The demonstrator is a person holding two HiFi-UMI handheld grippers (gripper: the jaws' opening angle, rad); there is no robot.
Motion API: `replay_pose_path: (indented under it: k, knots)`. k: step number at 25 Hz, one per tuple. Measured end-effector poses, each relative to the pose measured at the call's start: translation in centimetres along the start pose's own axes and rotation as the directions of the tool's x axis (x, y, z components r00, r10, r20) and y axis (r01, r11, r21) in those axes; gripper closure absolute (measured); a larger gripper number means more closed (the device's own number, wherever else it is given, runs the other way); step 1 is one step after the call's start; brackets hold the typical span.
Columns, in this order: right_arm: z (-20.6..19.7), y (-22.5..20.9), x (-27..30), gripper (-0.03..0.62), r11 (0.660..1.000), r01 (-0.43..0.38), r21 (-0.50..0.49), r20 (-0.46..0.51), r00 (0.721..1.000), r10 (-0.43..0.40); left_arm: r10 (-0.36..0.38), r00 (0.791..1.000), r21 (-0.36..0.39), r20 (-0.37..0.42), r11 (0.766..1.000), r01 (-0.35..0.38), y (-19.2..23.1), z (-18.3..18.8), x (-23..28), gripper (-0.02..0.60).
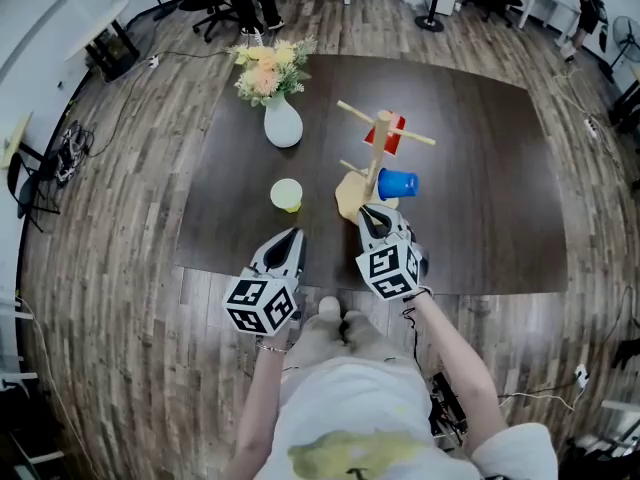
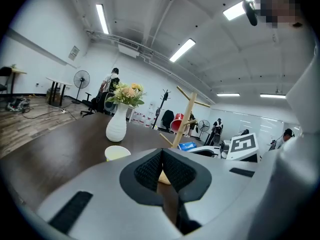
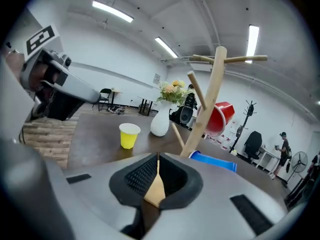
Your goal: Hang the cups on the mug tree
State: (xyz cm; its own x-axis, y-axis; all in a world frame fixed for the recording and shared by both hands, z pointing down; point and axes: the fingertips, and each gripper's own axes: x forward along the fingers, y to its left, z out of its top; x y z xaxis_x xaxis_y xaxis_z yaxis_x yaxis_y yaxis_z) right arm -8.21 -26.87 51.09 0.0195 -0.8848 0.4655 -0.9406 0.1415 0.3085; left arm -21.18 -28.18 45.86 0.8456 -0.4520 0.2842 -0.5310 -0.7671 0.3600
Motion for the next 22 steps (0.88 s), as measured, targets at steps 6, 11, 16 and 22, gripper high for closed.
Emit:
replay_pose_path:
  k: [6,11,16,22]
  knots:
    - [0.1,2.9,0.6,0.569,0.986,-0.115,0.123,0.031,0.993,0.112,0.053,0.998,-0.034,0.019,0.998,-0.052,1.1,-0.5,-1.5,0.558]
    - [1.2,5.2,1.3,0.569,0.966,-0.173,0.193,0.068,0.984,0.162,0.063,0.998,-0.052,0.018,0.997,-0.062,2.3,-0.7,-2.2,0.558]
    - [1.6,7.0,3.1,0.568,0.941,-0.203,0.272,0.083,0.979,0.188,0.063,0.998,-0.056,0.004,0.996,-0.062,4.5,-0.5,-2.5,0.558]
    - [2.3,8.6,5.7,0.566,0.927,-0.215,0.308,0.080,0.977,0.200,0.050,0.999,-0.070,-0.010,0.996,-0.051,7.1,-0.2,-2.4,0.558]
